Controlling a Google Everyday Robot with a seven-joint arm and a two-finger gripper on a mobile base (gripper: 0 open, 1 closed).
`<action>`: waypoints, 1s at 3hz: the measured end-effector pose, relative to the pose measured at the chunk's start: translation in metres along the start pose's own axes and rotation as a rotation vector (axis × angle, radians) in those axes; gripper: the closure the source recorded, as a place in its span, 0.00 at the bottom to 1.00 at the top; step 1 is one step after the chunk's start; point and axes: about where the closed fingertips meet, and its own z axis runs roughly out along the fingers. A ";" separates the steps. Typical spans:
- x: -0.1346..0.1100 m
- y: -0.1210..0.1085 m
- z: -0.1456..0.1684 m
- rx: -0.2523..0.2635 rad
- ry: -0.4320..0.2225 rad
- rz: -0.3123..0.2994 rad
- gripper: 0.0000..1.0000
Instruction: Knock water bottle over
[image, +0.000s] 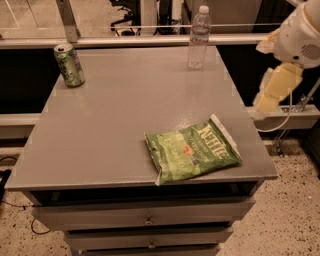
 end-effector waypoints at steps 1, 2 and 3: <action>-0.013 -0.071 0.039 0.011 -0.120 0.073 0.00; -0.037 -0.125 0.059 0.048 -0.257 0.126 0.00; -0.047 -0.146 0.042 0.098 -0.303 0.120 0.00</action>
Offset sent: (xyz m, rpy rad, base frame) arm 0.2344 0.0088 0.0424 0.4609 -0.2544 -0.1109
